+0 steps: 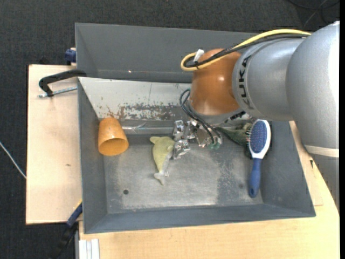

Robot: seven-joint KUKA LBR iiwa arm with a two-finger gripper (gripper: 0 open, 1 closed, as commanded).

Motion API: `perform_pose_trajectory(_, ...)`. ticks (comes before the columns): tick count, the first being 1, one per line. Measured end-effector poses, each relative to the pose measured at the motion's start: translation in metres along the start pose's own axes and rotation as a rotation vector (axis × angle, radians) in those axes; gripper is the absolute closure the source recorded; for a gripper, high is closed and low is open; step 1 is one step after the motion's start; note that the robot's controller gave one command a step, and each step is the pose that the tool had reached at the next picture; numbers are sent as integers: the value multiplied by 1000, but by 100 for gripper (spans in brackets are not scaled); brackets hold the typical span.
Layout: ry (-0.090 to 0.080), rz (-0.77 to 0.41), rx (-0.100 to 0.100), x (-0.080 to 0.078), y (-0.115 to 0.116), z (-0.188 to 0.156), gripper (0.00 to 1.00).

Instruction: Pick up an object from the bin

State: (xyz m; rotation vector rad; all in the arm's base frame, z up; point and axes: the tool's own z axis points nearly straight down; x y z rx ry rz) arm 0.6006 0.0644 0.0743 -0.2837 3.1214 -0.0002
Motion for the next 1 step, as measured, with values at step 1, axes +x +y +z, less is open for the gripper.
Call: perform_pose_trajectory(1,-7,-233,2,21,-51,-151,100)
